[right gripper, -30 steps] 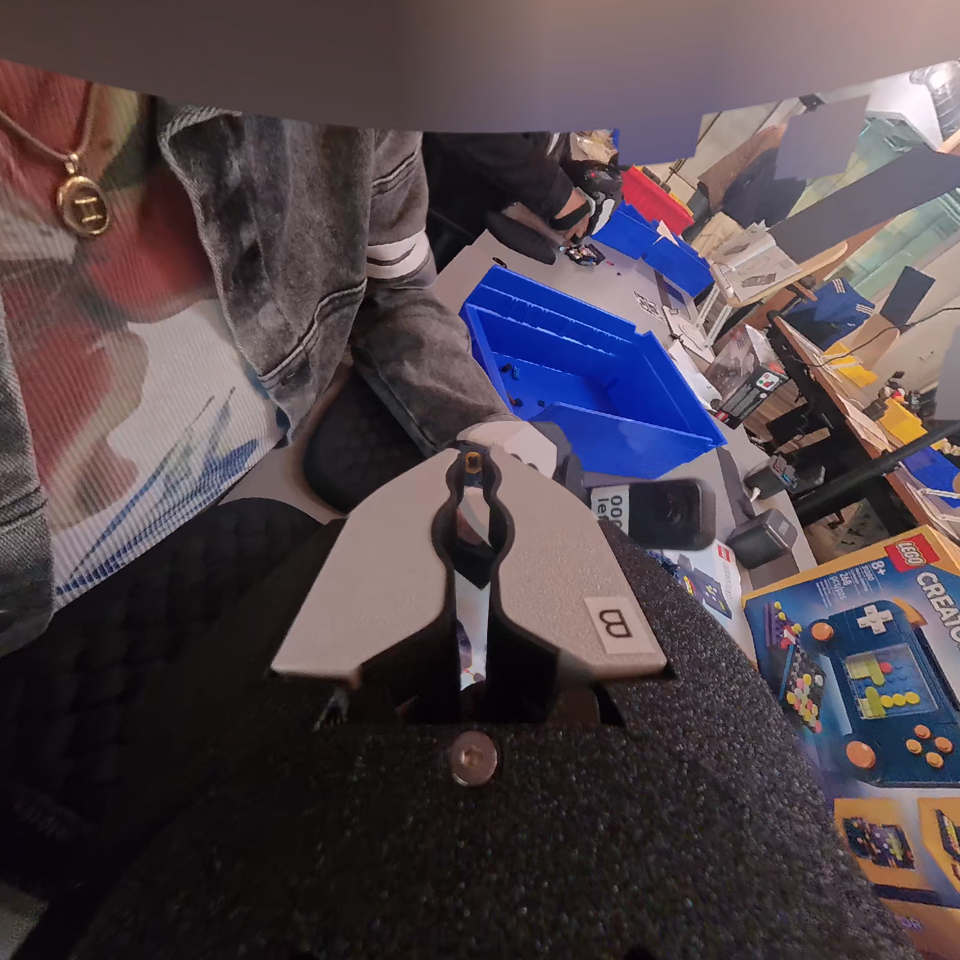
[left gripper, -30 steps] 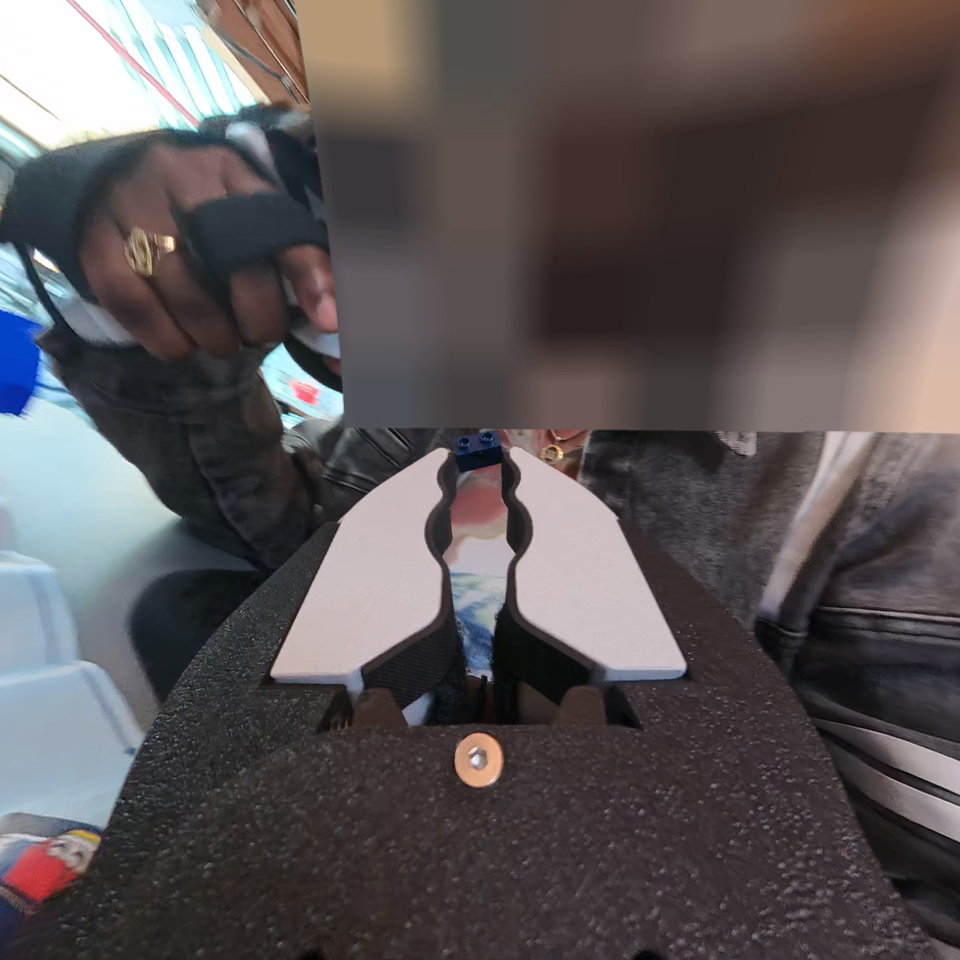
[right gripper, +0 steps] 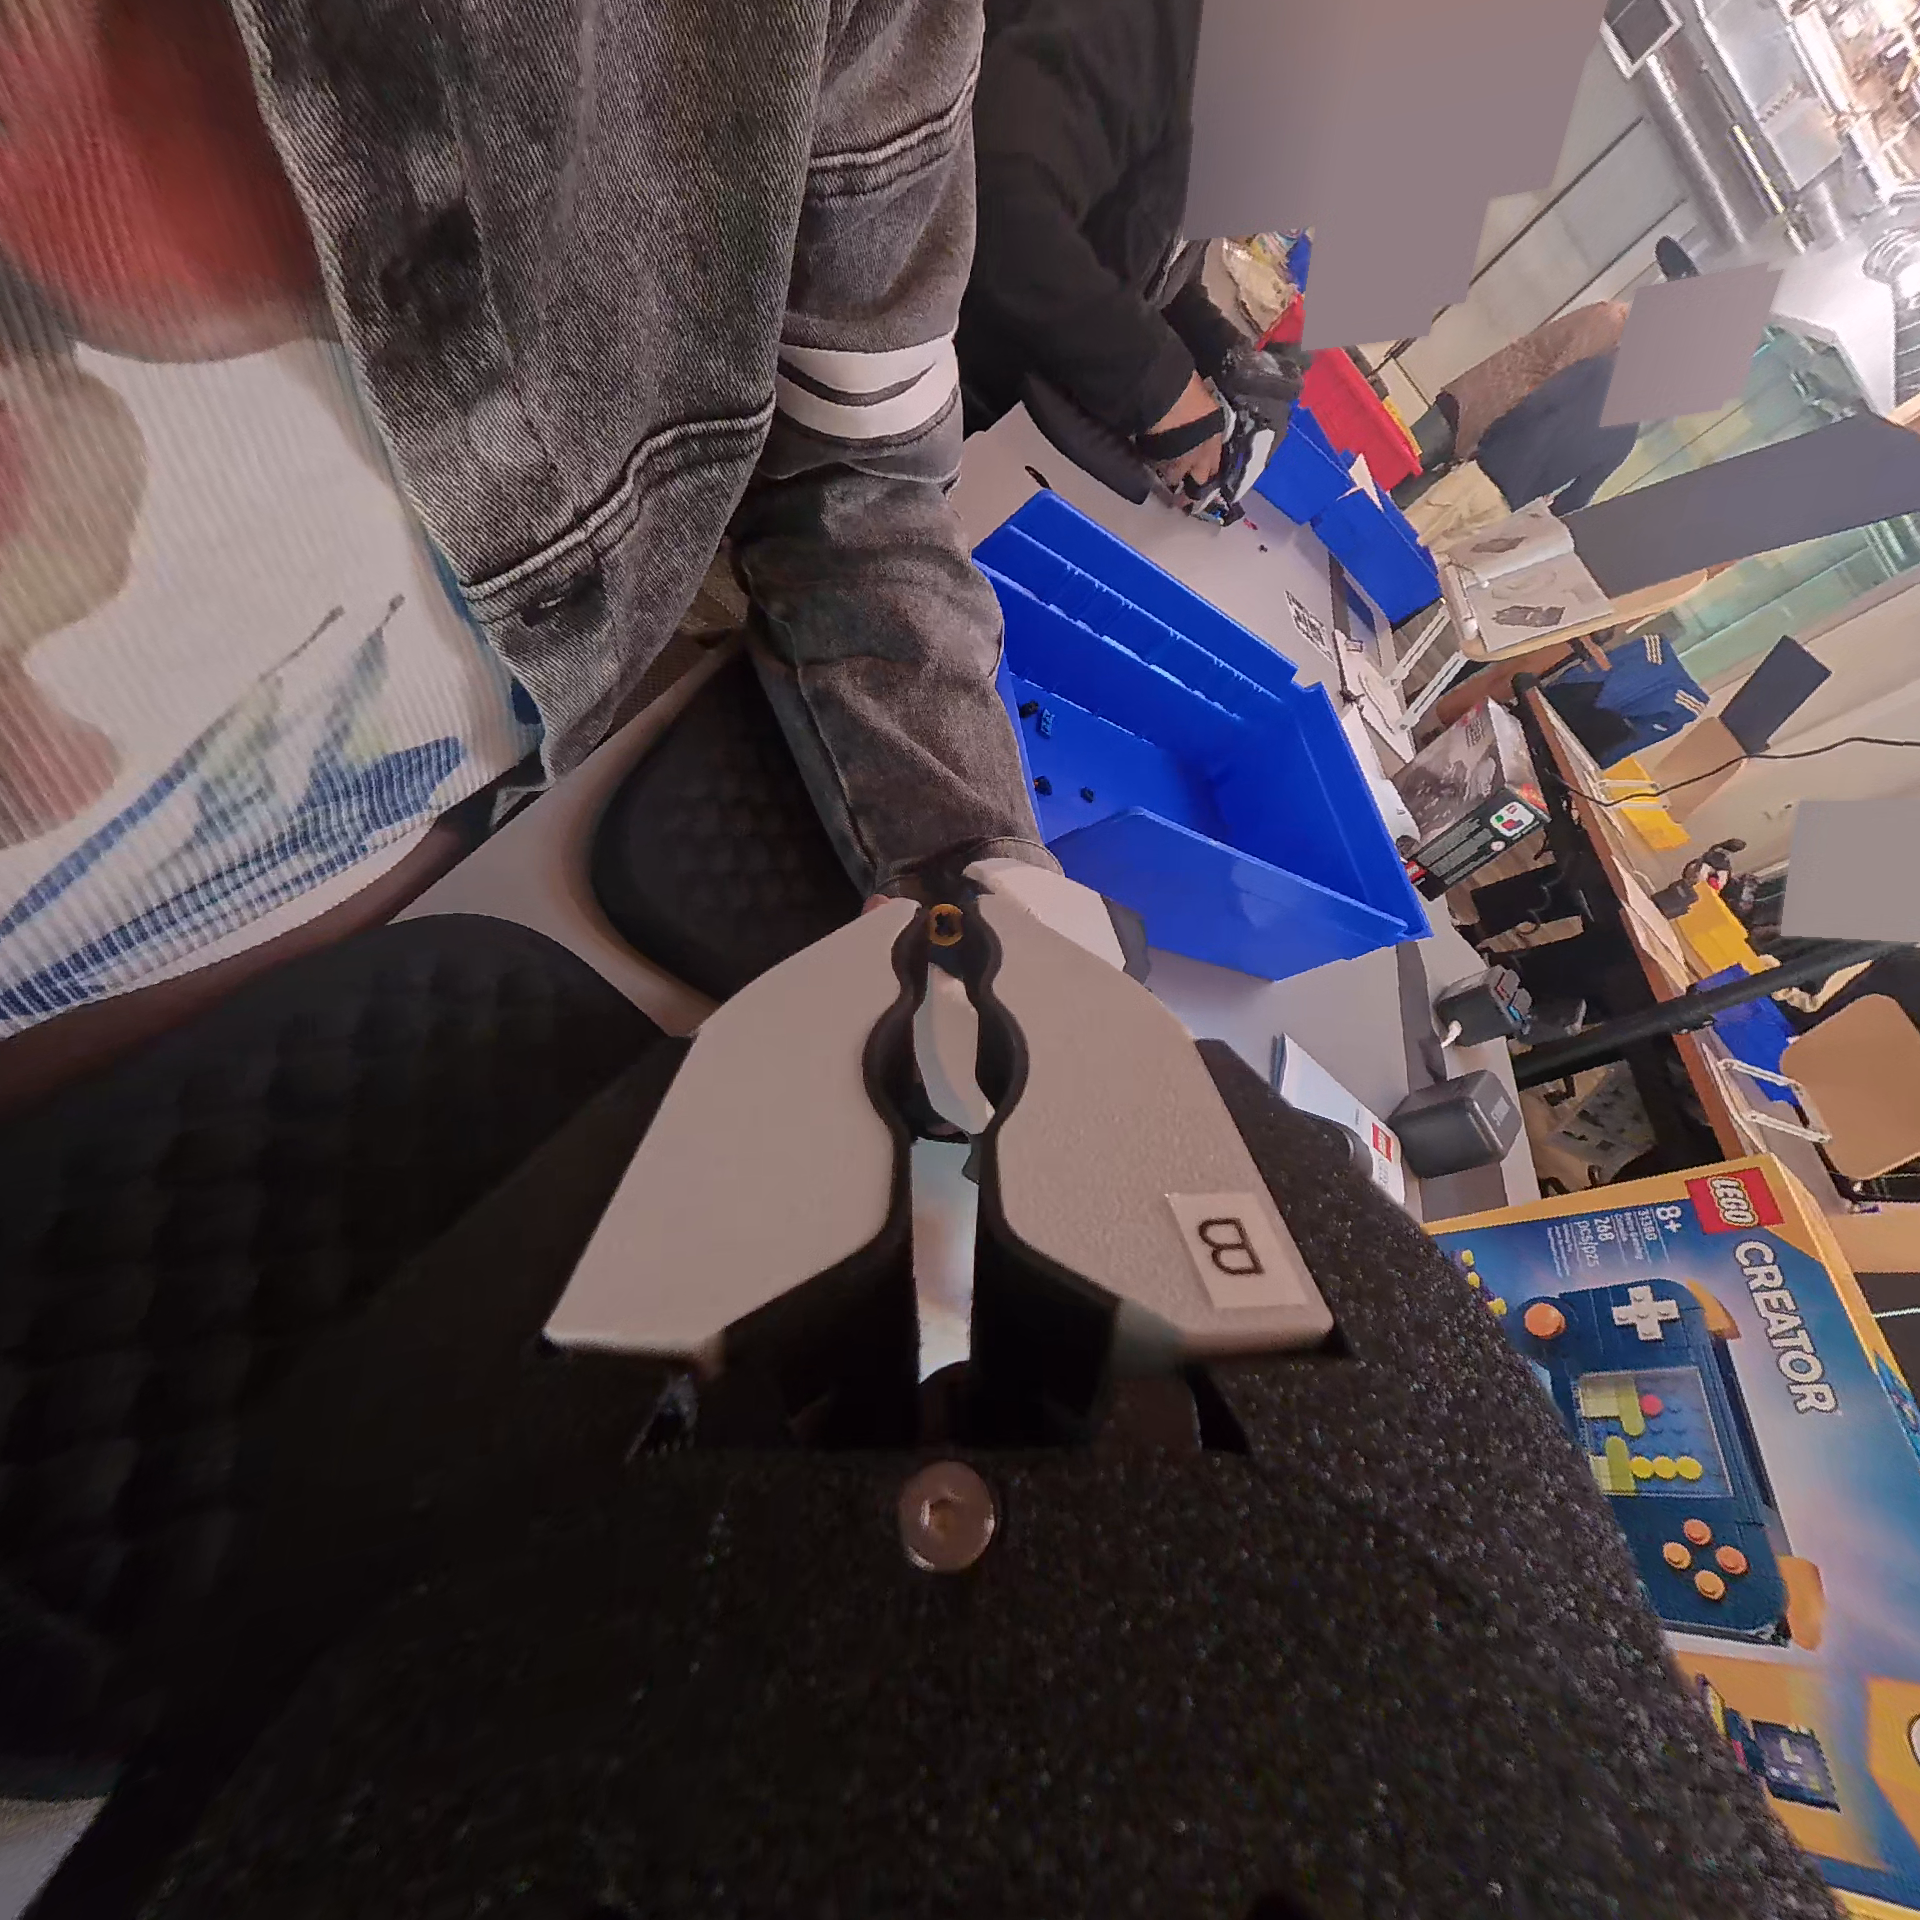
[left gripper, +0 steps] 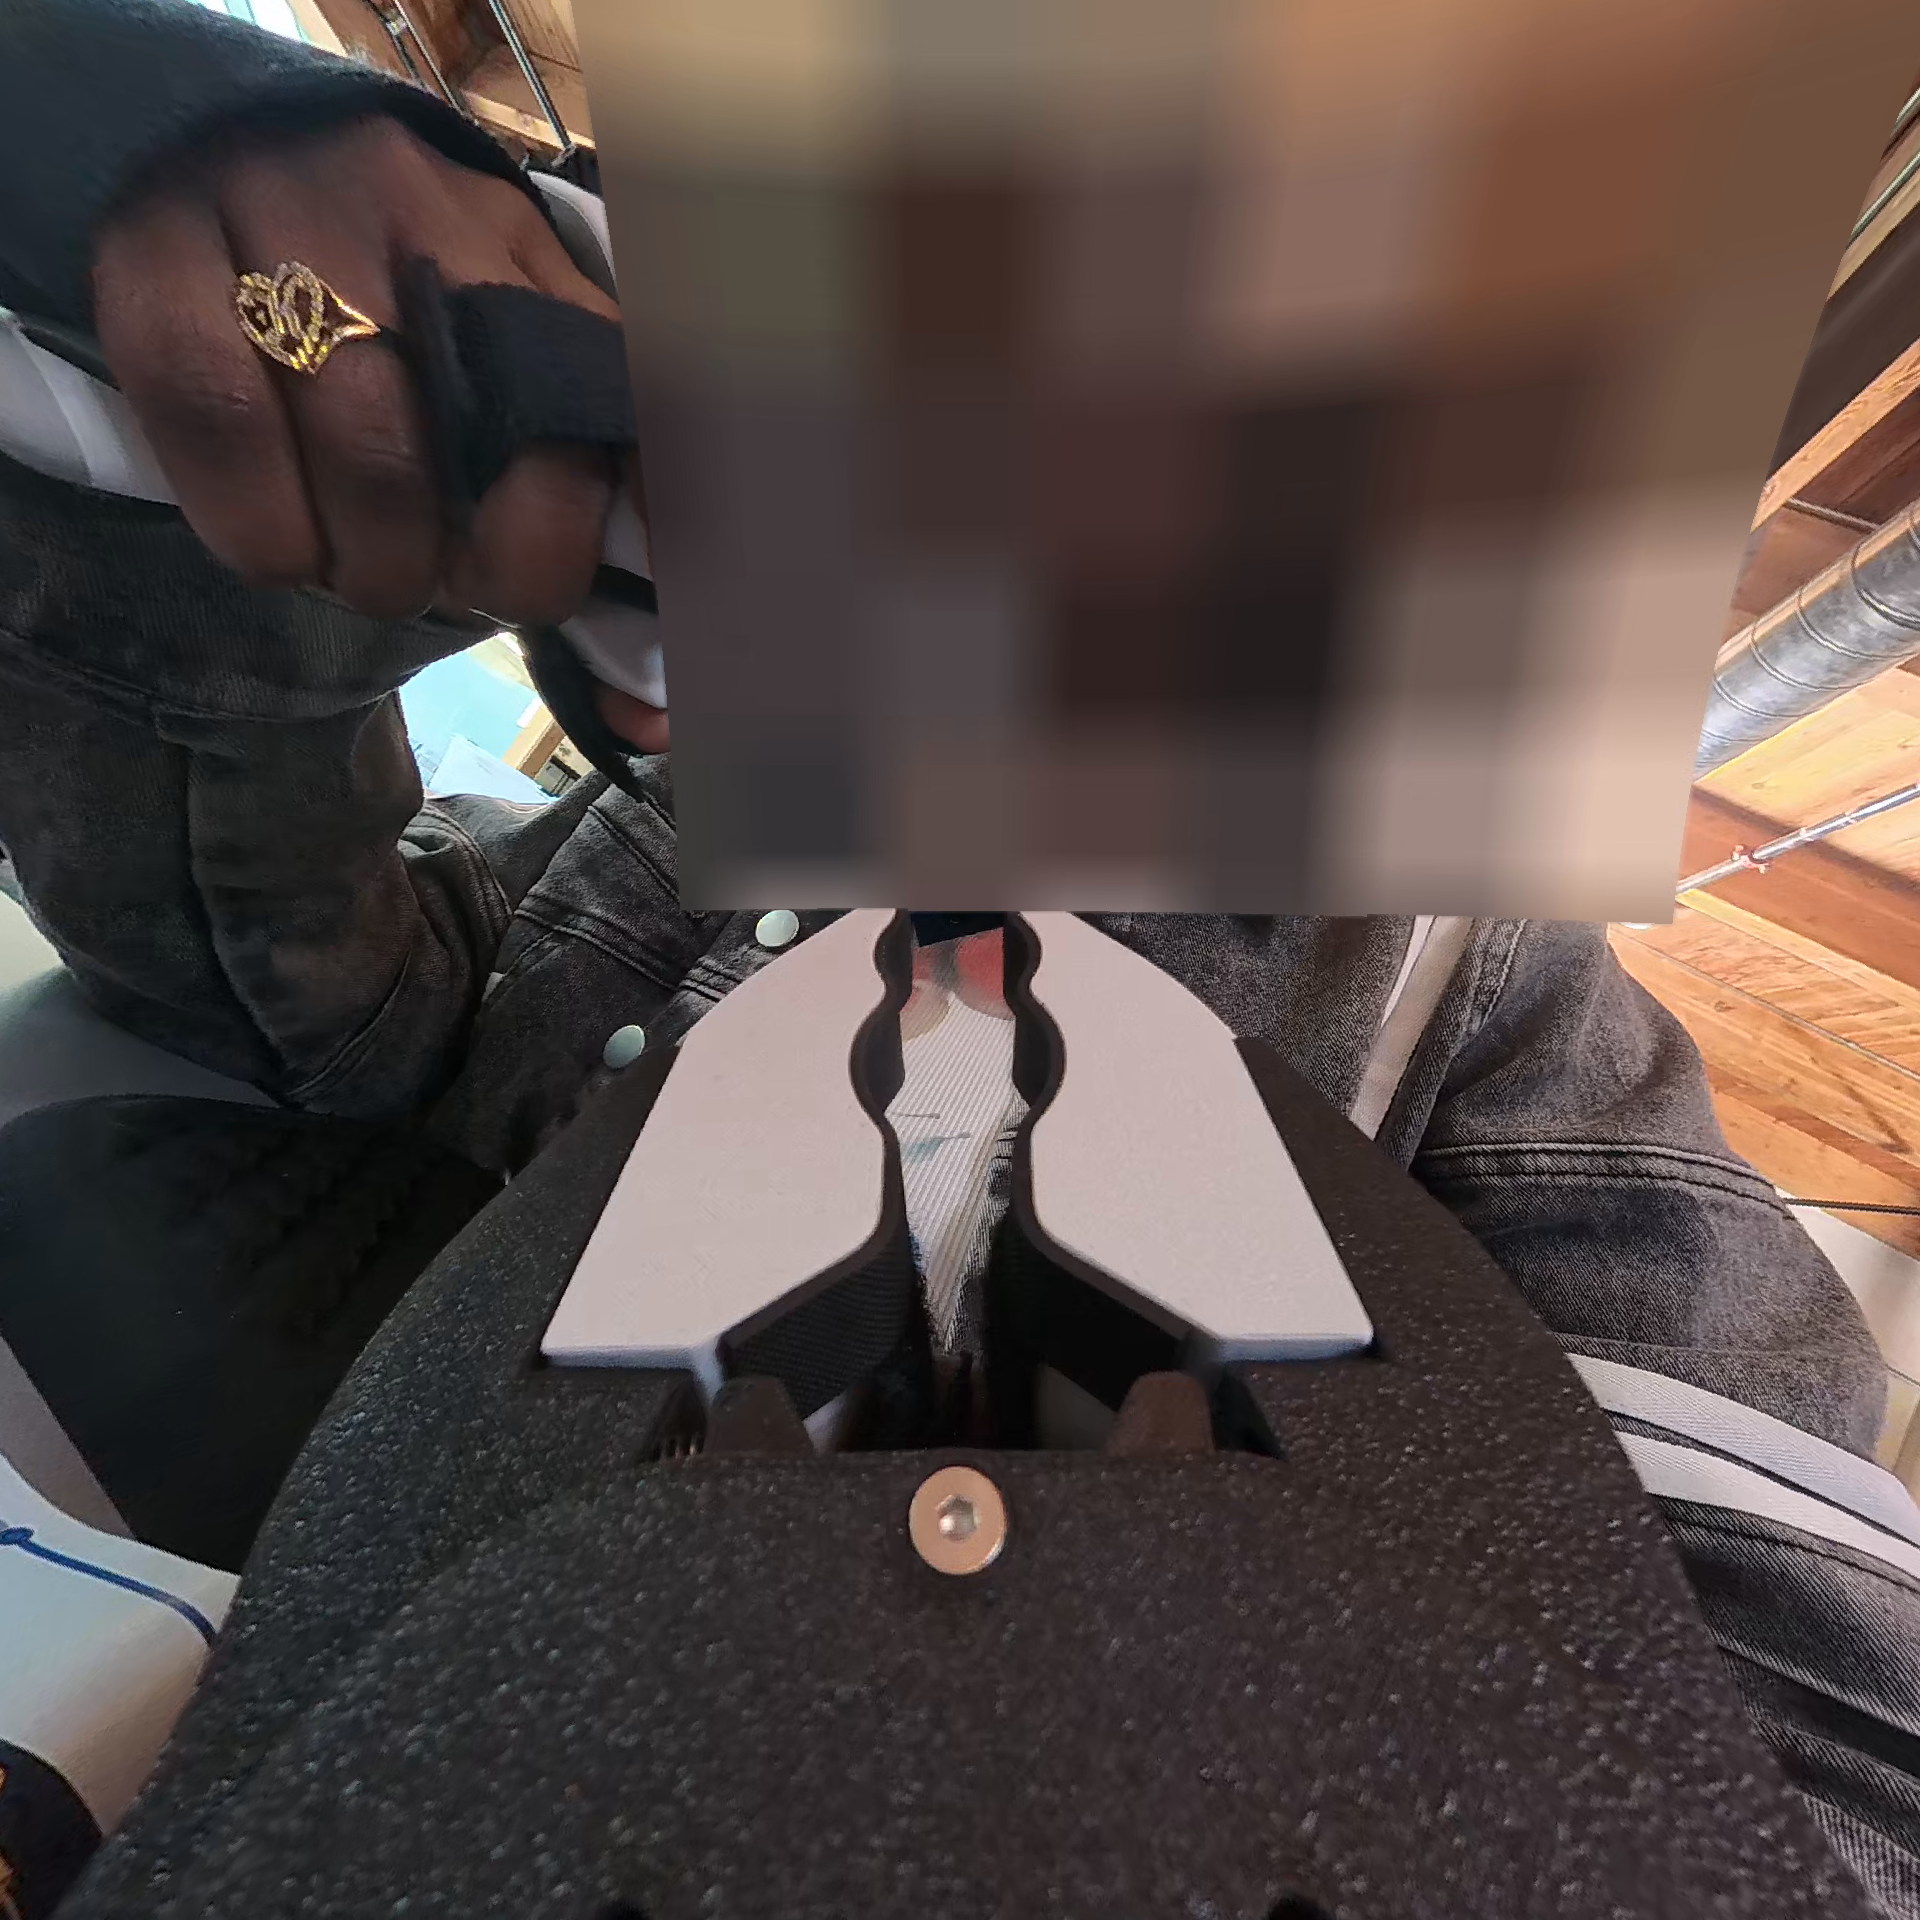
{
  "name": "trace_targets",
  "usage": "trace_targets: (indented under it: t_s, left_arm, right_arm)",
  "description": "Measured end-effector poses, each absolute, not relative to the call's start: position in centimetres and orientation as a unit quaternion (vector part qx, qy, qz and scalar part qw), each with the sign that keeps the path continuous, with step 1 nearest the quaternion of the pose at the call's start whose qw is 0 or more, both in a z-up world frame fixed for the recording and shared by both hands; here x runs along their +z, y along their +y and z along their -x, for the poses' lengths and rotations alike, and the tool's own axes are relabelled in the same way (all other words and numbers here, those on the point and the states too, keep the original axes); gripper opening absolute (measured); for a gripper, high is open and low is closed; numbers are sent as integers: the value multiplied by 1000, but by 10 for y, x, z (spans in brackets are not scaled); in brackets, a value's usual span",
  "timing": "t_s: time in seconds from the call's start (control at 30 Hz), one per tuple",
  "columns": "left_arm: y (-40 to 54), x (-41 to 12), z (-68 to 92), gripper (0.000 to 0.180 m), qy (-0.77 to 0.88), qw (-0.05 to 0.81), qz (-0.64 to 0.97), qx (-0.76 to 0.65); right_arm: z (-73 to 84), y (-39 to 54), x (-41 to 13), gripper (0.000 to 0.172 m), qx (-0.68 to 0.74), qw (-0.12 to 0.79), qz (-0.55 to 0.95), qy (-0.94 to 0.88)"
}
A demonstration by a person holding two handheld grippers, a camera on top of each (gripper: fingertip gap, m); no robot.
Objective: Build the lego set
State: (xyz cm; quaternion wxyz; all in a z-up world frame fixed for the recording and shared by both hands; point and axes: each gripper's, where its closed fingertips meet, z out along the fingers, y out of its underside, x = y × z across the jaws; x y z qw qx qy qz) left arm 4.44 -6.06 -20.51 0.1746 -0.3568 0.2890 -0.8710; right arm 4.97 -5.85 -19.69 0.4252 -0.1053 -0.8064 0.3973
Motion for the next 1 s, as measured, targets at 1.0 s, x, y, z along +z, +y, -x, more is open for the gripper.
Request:
trace_targets:
  t_s: [1.0]
  left_arm:
    - [-61,-207,-46,16,285,155,361,-874]
  right_arm:
    - [-49,-59,-200,6,390,433,88,-808]
